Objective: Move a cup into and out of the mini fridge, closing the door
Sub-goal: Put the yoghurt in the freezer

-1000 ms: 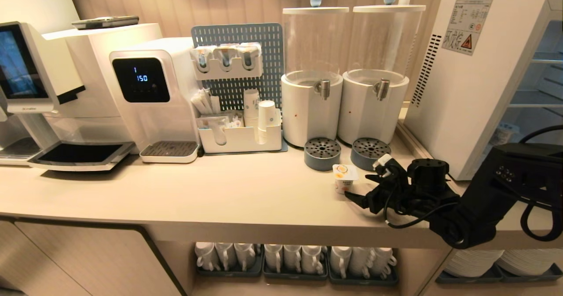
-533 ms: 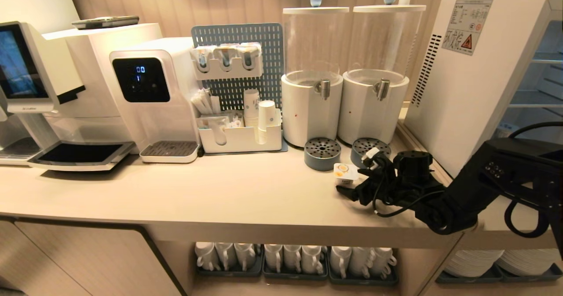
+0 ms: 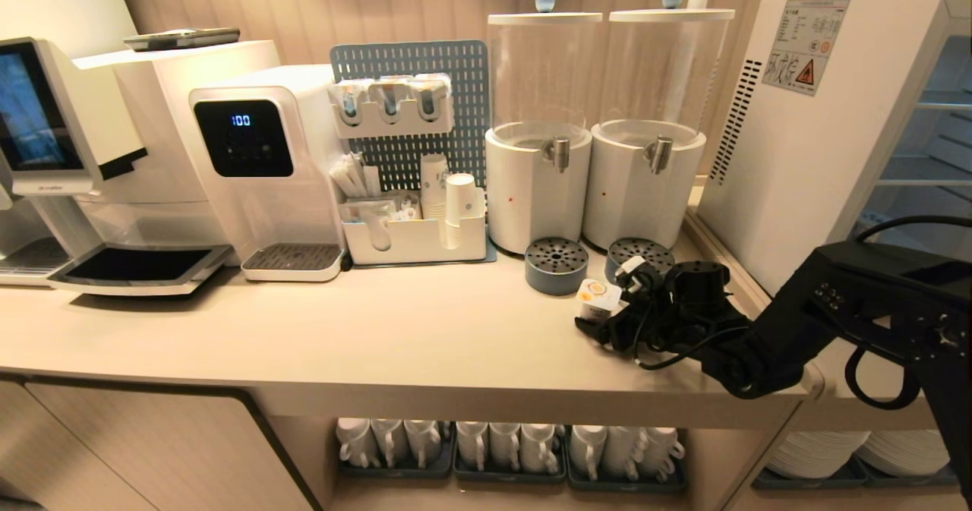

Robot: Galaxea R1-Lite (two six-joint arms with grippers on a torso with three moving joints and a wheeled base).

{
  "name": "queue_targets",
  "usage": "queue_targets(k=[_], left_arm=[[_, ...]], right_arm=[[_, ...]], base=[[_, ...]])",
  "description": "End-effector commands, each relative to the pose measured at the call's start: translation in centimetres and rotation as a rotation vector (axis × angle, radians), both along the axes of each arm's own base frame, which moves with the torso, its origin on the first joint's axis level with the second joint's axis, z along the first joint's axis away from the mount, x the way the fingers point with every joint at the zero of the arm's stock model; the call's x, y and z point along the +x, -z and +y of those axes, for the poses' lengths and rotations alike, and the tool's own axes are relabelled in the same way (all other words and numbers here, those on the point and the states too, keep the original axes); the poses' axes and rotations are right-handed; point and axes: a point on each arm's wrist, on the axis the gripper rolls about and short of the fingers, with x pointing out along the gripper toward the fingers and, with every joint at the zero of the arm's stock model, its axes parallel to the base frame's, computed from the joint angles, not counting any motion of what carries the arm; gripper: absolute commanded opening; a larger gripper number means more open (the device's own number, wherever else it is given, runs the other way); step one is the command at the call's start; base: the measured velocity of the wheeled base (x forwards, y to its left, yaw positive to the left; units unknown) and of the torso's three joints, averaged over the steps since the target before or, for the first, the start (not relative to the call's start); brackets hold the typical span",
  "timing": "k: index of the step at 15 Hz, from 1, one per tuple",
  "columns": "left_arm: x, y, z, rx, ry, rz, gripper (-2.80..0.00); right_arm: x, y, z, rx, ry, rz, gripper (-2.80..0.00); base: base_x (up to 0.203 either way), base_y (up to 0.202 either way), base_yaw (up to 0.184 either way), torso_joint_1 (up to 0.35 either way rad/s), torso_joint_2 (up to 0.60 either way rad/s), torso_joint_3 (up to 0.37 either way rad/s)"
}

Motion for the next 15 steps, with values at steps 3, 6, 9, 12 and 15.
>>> queue_targets(k=[3, 6, 9, 12, 15], left_arm=[[0.0, 0.0, 0.0, 0.000, -0.001, 0.003, -2.80], [0.0, 0.0, 0.0, 0.000, 0.001, 0.003, -2.80], [0.0, 0.0, 0.0, 0.000, -0.001, 0.003, -2.80], [0.0, 0.0, 0.0, 0.000, -0.001, 0.003, -2.80], [0.0, 0.0, 0.0, 0.000, -0.001, 0.003, -2.80]], right_arm=[[0.9, 0.4, 0.5, -0.016, 0.006, 0.019, 0.00], [1.1, 0.3, 0.6, -0.022, 0.010, 0.027, -2.80], [1.1, -0.3, 0.6, -0.019, 0.016, 0.016, -2.80], [0.7, -2.8, 0.1, -0.003, 0.024, -0.021, -2.80], [-1.0, -7.5, -1.3, 0.026, 0.049, -0.069, -2.80]], base=[[0.000, 0.000, 0.000, 0.000, 0.00, 0.000], [0.000, 0.000, 0.000, 0.000, 0.00, 0.000], [0.000, 0.000, 0.000, 0.000, 0.00, 0.000], [0.000, 0.000, 0.000, 0.000, 0.00, 0.000], [0.000, 0.000, 0.000, 0.000, 0.00, 0.000]])
